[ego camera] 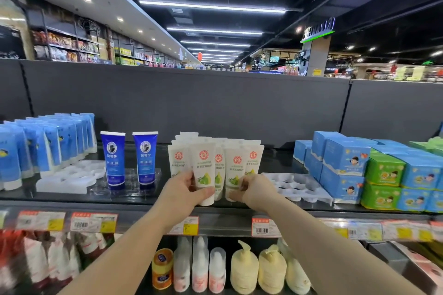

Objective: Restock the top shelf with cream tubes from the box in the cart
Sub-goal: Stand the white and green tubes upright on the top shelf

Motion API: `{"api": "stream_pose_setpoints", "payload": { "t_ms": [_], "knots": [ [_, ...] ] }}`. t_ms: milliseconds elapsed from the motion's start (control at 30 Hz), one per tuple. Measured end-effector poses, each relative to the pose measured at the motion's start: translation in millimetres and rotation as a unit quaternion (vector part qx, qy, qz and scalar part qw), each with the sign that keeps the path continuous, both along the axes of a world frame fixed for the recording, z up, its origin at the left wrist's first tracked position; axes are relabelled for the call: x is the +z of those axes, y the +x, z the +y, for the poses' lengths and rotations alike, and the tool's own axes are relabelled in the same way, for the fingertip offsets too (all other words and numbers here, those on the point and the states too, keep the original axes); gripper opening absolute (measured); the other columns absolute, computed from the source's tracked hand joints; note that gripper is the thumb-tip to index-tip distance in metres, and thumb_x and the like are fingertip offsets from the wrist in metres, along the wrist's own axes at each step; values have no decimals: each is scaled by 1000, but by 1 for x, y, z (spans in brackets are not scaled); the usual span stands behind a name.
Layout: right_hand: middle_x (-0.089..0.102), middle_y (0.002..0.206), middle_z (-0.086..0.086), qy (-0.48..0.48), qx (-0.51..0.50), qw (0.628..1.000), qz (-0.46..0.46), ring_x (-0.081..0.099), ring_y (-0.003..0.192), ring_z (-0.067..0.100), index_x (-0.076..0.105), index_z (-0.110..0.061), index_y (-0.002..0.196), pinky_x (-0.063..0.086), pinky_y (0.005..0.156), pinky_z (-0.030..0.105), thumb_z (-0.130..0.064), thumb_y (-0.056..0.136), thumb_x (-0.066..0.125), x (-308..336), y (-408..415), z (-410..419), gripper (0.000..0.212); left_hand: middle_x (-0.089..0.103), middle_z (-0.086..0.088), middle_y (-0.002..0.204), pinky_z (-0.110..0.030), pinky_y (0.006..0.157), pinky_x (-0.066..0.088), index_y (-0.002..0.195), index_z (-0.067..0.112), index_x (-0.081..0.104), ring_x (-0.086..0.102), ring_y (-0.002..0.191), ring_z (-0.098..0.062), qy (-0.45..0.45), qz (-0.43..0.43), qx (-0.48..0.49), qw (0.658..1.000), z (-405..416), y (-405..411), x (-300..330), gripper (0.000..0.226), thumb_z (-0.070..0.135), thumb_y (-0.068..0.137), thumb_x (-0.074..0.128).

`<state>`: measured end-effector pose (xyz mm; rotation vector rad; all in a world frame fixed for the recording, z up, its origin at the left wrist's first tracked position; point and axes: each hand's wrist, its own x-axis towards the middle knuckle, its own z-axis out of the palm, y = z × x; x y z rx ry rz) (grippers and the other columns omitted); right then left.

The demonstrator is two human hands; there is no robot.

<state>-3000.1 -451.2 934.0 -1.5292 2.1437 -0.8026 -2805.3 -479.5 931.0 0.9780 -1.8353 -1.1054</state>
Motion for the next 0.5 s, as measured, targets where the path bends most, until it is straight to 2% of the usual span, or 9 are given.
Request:
{"api": "stream_pose_setpoints", "payload": {
  "t_ms": [100,167,233,367,433,500],
  "knots": [
    [60,99,-15,-64,-11,998,-19,55,84,5,57,-26,122,45,69,21,-39,83,74,9,-5,20,44,67,21,105,-12,68,46,111,38,58,61,97,6,-8,12,-17,1000,5,-11,9,33,19,87,69],
    [57,96,-17,-64,46,997,-14,57,86,2,55,-30,121,45,67,17,-40,80,76,16,-7,33,47,69,17,103,-14,67,49,109,35,61,64,94,3,-4,26,-33,999,9,-23,14,28,19,88,68],
    [62,103,-16,-62,95,993,-29,60,92,3,57,-32,120,50,73,19,-37,80,77,20,-5,39,45,71,14,103,-17,71,52,108,31,65,66,95,-2,5,27,-51,998,15,-37,17,23,20,88,69],
    [68,109,-14,-113,100,988,-13,63,99,5,62,-31,116,55,86,29,-30,82,77,22,-8,42,37,73,11,105,-26,83,57,112,27,69,68,98,-9,48,52,-84,994,20,-54,18,20,27,94,61],
    [69,106,-14,-137,72,987,-48,64,99,4,62,-32,110,55,88,31,-25,83,75,22,-21,43,31,68,16,112,-22,86,52,120,29,64,64,105,-6,-5,9,-63,998,15,-51,15,25,33,97,55],
    [69,108,-13,-146,29,986,-77,64,100,5,61,-29,111,54,89,33,-22,84,74,21,-37,42,31,61,21,117,-16,88,44,127,29,59,56,108,1,-91,-86,-14,992,6,-43,5,31,36,97,54]
  ]
}}
